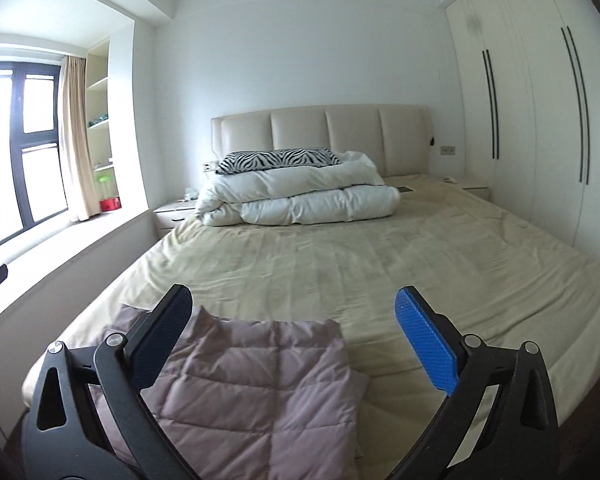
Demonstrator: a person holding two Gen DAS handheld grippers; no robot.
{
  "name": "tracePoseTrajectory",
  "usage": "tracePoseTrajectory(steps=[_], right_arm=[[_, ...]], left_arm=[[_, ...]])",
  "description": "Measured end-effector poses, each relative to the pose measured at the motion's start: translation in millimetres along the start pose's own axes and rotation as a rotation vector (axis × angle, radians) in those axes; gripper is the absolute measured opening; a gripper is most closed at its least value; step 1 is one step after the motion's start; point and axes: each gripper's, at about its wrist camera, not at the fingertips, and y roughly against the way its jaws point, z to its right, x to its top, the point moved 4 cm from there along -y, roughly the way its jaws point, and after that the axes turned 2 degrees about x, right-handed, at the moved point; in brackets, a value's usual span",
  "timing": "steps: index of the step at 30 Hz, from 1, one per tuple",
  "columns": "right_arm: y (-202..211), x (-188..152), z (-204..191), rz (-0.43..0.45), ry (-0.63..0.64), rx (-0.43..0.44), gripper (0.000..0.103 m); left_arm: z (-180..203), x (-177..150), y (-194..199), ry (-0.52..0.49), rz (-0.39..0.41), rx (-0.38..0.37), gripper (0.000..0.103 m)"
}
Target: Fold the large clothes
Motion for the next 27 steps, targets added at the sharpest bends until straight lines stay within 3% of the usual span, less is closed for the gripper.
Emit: tracePoseTrajectory(steps=[5, 12, 18, 27], right_arm=[[3.0, 4.5, -32.6, -0.155, -0.005, 0.002, 0.103], [-7.8, -41.0, -70.8, -0.361, 0.020, -0.028, 0.103], [-24.2, -79.2, -80.8, -0.438, 0.015, -0.048, 0.103], [-39.1, -99.2, -82.3, -0.459, 0.058, -0.100, 0.103]], left_arm=[[16.9, -21.2, -7.9, -0.004, -0.171, -0.036, 0.103], [34.4, -65.2, -20.4, -0.019, -0.333, -0.053, 0.103], [31.9, -78.2, -30.0, -0.020, -0.381, -0.038, 0.103], [31.3, -93.3, -39.0, -0.024, -0.420, -0.017, 0.103]])
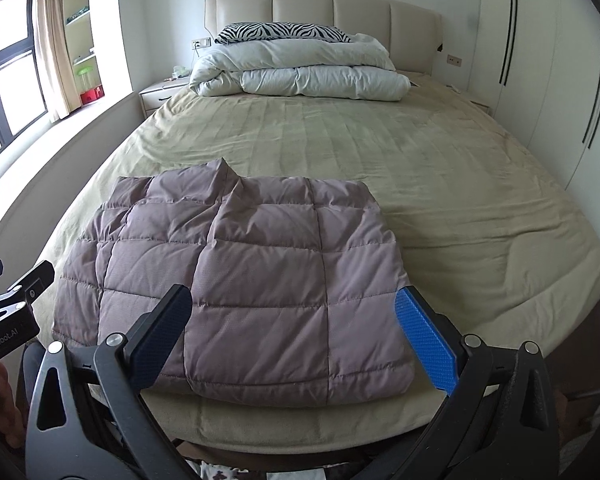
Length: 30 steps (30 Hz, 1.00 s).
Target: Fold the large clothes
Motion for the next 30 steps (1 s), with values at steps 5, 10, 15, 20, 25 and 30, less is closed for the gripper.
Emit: tracePoseTrajectory(steps=[5, 10, 15, 20, 25, 30], right_arm=[[-2.7, -0.5, -1.7, -0.010, 0.003, 0.011, 0.103], [-3.4, -0.7, -4.5, -0.015, 0.005, 0.016, 0.103], [-3.4, -0.9, -6.8, -0.016, 0.010, 0.018, 0.103], [-3.3, -1.0, -7.2, -0.017, 0.010, 0.017, 0.103], [-5.0, -2.7, -7.0, -0.024, 0.011, 0.017, 0.103], [-8.2, -4.0, -5.4, -0.030, 0.010, 0.018, 0.103]], left_arm=[[1.4, -2.5, -3.3, -0.001, -0.008, 0.001, 0.103], [2.9, -4.9, -5.6, -0.006, -0.015, -0.002, 0.103], [3.0, -6.1, -6.8, -0.007, -0.017, -0.008, 0.103], [3.5, -7.4, -8.1, -0.008, -0.025, -0.012, 0.103], [3.6, -9.0, -9.7, -0.011, -0.029, -0.014, 0.103], [3.3, -9.5, -11.9, -0.013, -0.033, -0.015, 0.103]])
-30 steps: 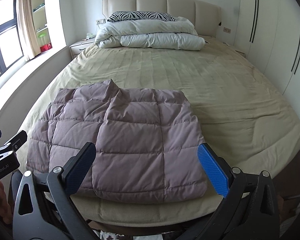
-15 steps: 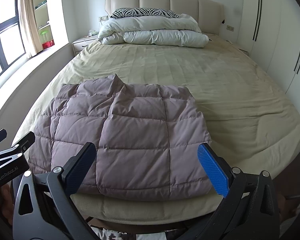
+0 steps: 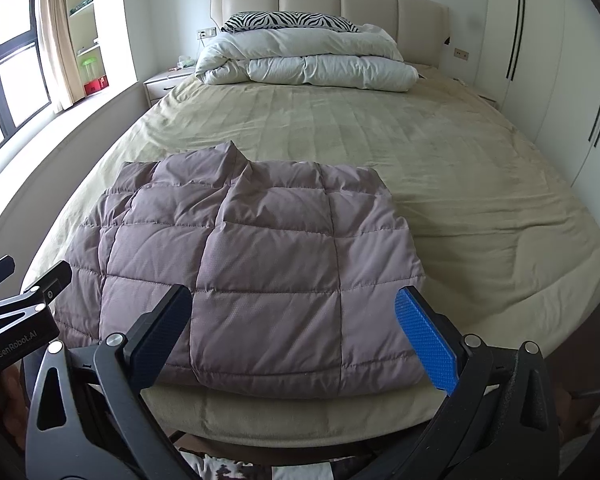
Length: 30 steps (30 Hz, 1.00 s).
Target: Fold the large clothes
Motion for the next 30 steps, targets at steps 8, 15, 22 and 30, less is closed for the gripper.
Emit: tracePoseTrajectory(steps=[8, 15, 22, 30], right_arm=[[-2.1, -1.4, 0.3, -0.002, -0.003, 0.003, 0.103], [-3.7, -1.8, 0.6, -0.004, -0.004, 0.003, 0.103], [-3.8, -2.4, 0.3, -0.003, -0.004, 0.001, 0.103], [-4.2, -2.4, 1.0, -0.004, -0.006, 0.004, 0.103]], left_arm=[[-0.1, -0.2, -1.0, -0.002, -0.002, -0.002, 0.103], [0.3, -0.8, -2.2, -0.003, -0.003, -0.002, 0.103], [0.5, -0.7, -1.9, -0.004, -0.003, -0.002, 0.103], [1.2, -0.8, -1.8, -0.003, -0.004, -0.001, 0.103]])
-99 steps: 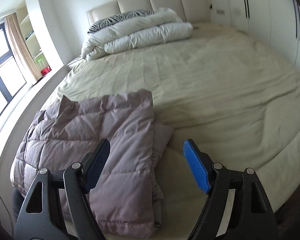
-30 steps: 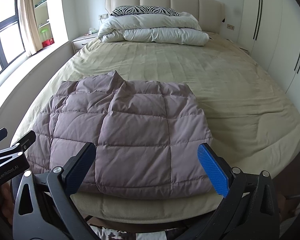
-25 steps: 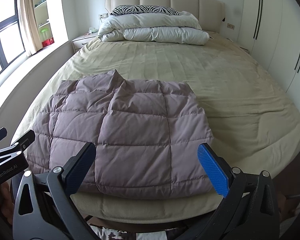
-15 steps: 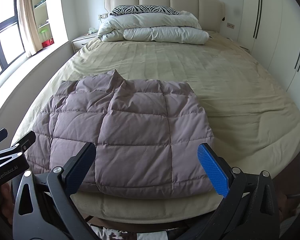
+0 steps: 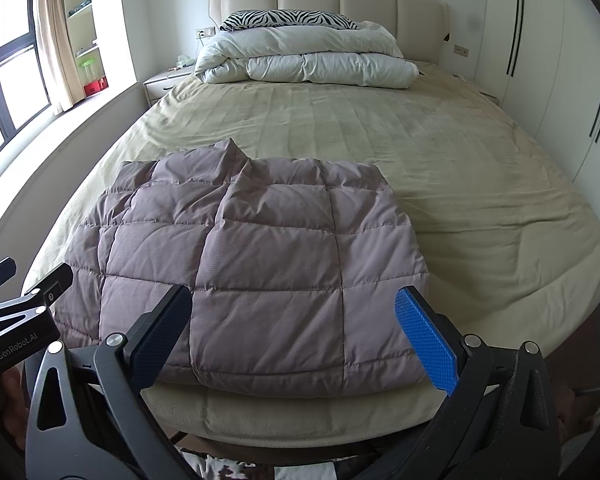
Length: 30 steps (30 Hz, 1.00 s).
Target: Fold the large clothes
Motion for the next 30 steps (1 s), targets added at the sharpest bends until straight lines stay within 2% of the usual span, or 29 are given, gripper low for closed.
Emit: tracePoseTrajectory(steps=[30], right_arm=[[-1.6, -3.2, -2.5, -0.005, -0.005, -0.002, 0.103]], left_arm=[[0.3, 0.8, 0.1, -0.002, -0.001, 0.000, 0.103]])
